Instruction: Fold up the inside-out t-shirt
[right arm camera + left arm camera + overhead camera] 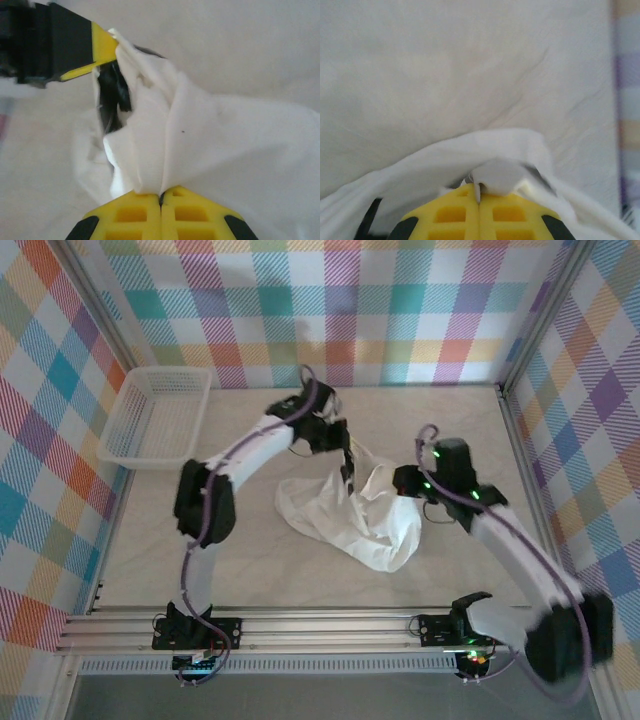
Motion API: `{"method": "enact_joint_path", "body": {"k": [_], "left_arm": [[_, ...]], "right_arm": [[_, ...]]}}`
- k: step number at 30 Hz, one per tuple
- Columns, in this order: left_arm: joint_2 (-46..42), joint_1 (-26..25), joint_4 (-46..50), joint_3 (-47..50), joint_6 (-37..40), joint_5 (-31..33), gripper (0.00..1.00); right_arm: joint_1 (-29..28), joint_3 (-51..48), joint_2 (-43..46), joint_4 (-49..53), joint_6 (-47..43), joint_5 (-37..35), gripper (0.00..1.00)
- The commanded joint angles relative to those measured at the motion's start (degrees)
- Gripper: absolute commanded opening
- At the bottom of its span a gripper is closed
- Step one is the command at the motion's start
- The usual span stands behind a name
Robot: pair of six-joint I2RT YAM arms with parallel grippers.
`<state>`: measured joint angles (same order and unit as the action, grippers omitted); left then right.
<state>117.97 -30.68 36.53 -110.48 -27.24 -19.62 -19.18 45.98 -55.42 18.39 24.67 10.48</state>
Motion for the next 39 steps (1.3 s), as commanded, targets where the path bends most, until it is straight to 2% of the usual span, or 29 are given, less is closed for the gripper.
{"method": "enact_joint_path", "body": {"k": [1, 3, 5, 7, 8, 10, 11, 14, 15, 19, 22, 28, 31, 33, 34, 35, 37, 38, 39], "left_arm": [[-13.64, 3.81, 3.72, -2.13, -0.79, 2.77, 0.0], [-16.89, 4.22, 4.15, -0.09, -0.63, 1.68, 0.0], [-18.76, 4.01, 2.57, 2.78, -1.53, -1.32, 0.0], [-20.37, 3.55, 1.45, 5.66, -1.94, -2.96, 0.0], [-20.96, 3.41, 1.81, 6.79, -1.63, -2.54, 0.0], [-21.58, 3.18, 2.82, 8.13, -0.58, -2.03, 0.0], [-21.67, 3.08, 3.01, 8.67, -0.12, -2.26, 0.0], [-21.73, 2.02, 2.6, 9.88, 0.57, -1.29, 0.0], [-21.78, 1.41, 2.21, 10.14, 0.73, -0.16, 0.0], [-21.4, -0.35, 0.47, 10.47, -1.13, 2.37, 0.0], [-21.32, -1.76, -0.66, 10.54, -1.66, 3.1, 0.0], [-20.63, -2.63, -1.0, 10.98, -2.62, 1.71, 0.0], [-20.9, -2.64, -0.66, 10.58, -3.26, 0.13, 0.0], [-21.31, -2.59, 1.63, 9.25, -2.2, 1.17, 0.0], [-21.32, -2.47, 2.88, 8.51, -1.44, 1.62, 0.0], [-21.36, -2.14, 4.37, 7.67, -0.83, 2.16, 0.0], [-21.3, -1.27, 6.08, 6.97, -0.3, 2.18, 0.0], [-21.38, -0.41, 6.65, 6.86, -0.03, 1.72, 0.0], [-21.53, 0.47, 7.29, 6.69, 0.17, 1.58, 0.0]], "right_arm": [[-0.05, -9.13, 17.65, -3.89, -0.32, -1.96, 0.0], [-0.02, -18.35, 27.67, -3.52, 3.76, -5.94, 0.0], [-0.03, -24.04, 33.21, 0.04, 7.91, -8.65, 0.0], [-0.07, -25.32, 35.27, 6.82, 11.34, -12.46, 0.01], [-0.07, -25.33, 35.46, 10.0, 13.67, -15.46, 0.07], [-0.03, -24.94, 34.12, 11.74, 14.97, -15.83, 0.07], [0.02, -24.35, 32.63, 10.55, 14.07, -13.83, 0.09], [-0.01, -20.71, 25.38, 5.33, 9.91, -6.68, 0.29], [-0.04, -18.93, 22.3, 3.97, 8.31, -4.51, 0.33], [-0.04, -11.6, 10.8, 1.6, 3.45, 3.84, 0.46], [-0.78, -5.07, 1.56, 1.2, 1.09, 11.32, 0.51], [-4.53, 0.05, -14.51, -4.17, -0.52, 14.83, 0.7], [-6.48, 1.54, -22.63, -7.01, -1.1, 10.4, 0.73], [-6.83, 2.96, -27.66, -6.69, -0.18, 6.36, 0.71], [-6.92, 3.29, -28.93, -6.63, -0.06, 5.03, 0.65], [-6.96, 3.54, -29.59, -6.53, -0.08, 3.96, 0.55], [-7.0, 3.59, -28.67, -6.62, -0.38, 3.36, 0.21], [-6.99, 3.64, -27.02, -6.03, -0.11, 3.06, 0.09], [-6.93, 3.64, -24.76, -4.99, 0.28, 3.05, 0.02]]}}
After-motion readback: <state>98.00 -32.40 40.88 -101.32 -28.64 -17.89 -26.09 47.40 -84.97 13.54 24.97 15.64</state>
